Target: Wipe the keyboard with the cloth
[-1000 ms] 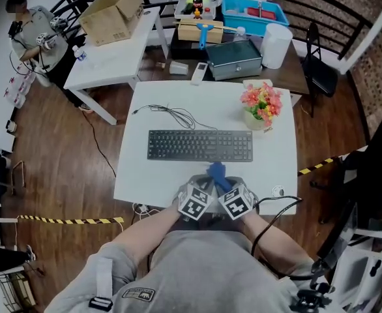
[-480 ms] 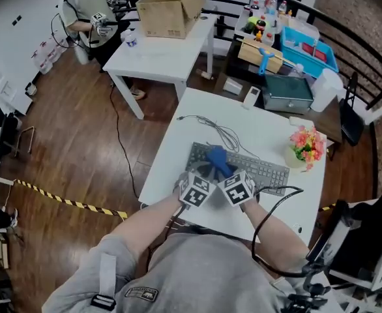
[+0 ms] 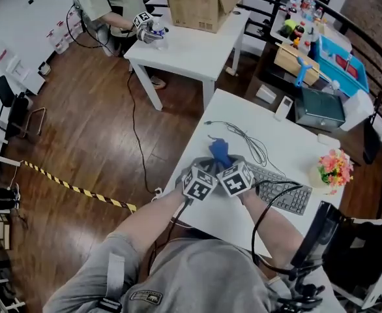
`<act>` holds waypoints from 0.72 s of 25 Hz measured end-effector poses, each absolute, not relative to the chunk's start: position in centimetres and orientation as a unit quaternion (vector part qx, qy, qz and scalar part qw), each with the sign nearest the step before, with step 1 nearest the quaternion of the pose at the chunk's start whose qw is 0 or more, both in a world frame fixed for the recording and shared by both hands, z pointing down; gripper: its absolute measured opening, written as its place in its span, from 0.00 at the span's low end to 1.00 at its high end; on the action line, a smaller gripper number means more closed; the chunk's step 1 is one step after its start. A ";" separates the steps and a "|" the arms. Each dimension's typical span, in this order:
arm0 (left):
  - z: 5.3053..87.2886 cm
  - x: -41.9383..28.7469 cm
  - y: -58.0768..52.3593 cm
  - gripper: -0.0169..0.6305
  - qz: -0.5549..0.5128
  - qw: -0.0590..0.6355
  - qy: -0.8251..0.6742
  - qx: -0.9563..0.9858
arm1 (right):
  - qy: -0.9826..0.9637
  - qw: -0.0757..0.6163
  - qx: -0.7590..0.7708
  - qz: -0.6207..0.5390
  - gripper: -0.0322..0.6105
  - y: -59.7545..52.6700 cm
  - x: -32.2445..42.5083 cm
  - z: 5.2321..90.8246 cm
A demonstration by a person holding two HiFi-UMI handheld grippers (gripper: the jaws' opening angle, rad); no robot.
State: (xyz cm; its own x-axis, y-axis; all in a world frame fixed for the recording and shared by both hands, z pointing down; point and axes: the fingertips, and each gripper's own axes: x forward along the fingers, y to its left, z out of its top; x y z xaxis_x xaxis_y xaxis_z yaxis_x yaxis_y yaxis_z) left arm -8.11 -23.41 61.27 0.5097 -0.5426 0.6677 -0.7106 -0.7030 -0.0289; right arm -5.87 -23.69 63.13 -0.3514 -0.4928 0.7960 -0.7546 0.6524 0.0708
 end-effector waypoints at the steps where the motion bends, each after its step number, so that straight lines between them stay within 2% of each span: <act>1: 61.6 -8.3 -23.6 0.02 0.339 0.127 -0.362 0.859 | -0.804 0.422 0.386 0.161 0.22 -23.9 -6.0 63.6; 10: 62.3 -6.2 -23.5 0.02 0.342 0.129 -0.331 0.870 | -0.798 0.416 0.398 0.178 0.22 -23.8 -4.4 64.0; 18: 62.1 0.7 -21.5 0.02 0.348 0.112 -0.282 0.887 | -0.772 0.410 0.441 0.201 0.22 -21.0 3.0 64.0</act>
State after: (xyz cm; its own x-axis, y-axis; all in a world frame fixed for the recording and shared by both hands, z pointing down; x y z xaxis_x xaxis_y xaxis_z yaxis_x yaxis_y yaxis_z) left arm 0.72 -21.46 62.08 0.5992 -0.4216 0.6806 -0.5775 -0.8164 0.0026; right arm 2.99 -21.04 64.02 -0.2738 -0.5160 0.8117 -0.8466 0.5297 0.0512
